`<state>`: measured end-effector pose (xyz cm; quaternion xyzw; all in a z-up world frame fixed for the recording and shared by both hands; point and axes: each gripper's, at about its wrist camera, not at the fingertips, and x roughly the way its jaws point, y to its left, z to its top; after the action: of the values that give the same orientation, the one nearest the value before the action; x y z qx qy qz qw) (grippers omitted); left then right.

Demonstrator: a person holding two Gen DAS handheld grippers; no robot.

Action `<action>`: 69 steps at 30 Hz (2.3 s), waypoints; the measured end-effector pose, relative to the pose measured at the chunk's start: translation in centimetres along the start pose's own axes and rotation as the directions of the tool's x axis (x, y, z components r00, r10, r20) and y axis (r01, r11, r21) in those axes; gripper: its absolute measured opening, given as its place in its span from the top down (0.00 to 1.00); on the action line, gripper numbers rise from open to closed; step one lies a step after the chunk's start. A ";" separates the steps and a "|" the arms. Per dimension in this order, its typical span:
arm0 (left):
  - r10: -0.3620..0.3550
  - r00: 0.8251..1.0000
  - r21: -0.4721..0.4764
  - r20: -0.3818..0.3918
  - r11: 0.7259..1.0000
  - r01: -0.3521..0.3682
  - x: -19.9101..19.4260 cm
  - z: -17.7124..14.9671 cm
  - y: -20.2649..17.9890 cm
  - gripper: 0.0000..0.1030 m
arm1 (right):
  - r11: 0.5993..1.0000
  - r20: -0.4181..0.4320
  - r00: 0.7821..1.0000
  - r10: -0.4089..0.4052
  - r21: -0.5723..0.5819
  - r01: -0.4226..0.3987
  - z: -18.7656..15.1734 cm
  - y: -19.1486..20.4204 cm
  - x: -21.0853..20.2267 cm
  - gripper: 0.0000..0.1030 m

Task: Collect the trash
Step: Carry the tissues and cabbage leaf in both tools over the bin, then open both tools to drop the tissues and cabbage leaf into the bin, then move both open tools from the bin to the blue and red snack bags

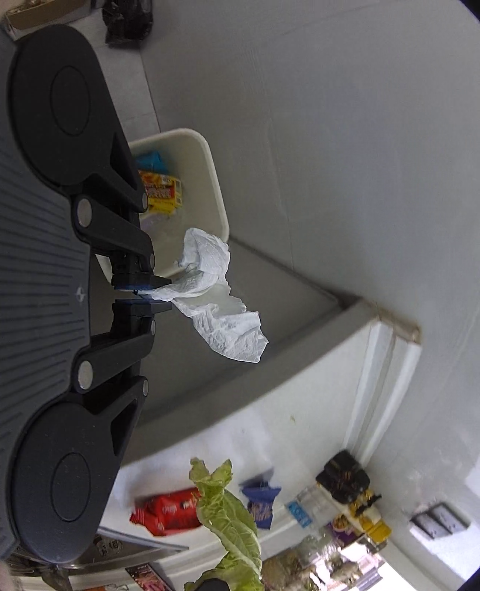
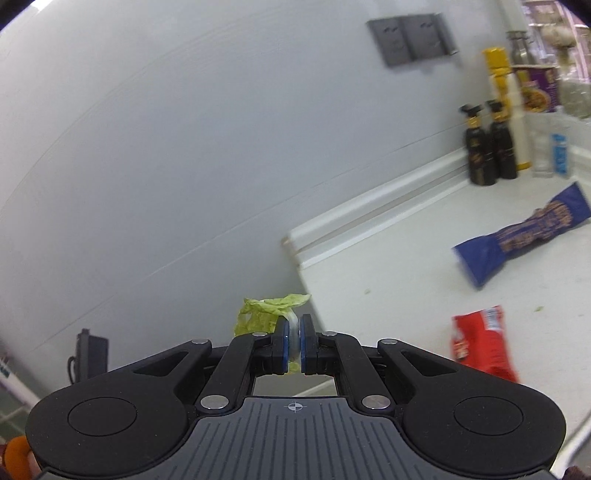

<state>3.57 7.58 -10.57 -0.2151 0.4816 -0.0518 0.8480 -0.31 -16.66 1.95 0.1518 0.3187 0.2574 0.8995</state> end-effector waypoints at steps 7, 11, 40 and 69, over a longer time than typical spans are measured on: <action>0.047 0.996 -0.049 -0.071 0.997 -0.051 2.8 -0.7 2.3 0.96 | 0.998 -0.137 0.991 -0.007 -0.066 -0.003 -2.1 2.0 7.0 0.96; 0.061 0.991 -0.054 -0.120 0.996 -0.067 5.2 -0.9 3.4 0.96 | 0.995 -0.213 0.977 -0.030 -0.099 0.009 -3.9 2.4 10.9 0.96; 0.209 0.948 0.273 -0.239 0.952 -0.141 14.1 -0.8 3.4 0.41 | 0.990 -0.481 0.865 -0.143 -0.075 0.121 -11.3 -2.3 26.5 0.77; 0.262 0.944 0.230 -0.201 0.949 -0.214 9.6 -0.5 4.9 0.05 | 0.992 -0.458 0.884 -0.091 -0.116 0.042 -9.7 0.0 22.3 0.15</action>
<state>7.70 9.02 -20.46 -0.0591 0.5905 -0.0223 0.8045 8.18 -3.13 -16.40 0.0289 0.5149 0.2710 0.8128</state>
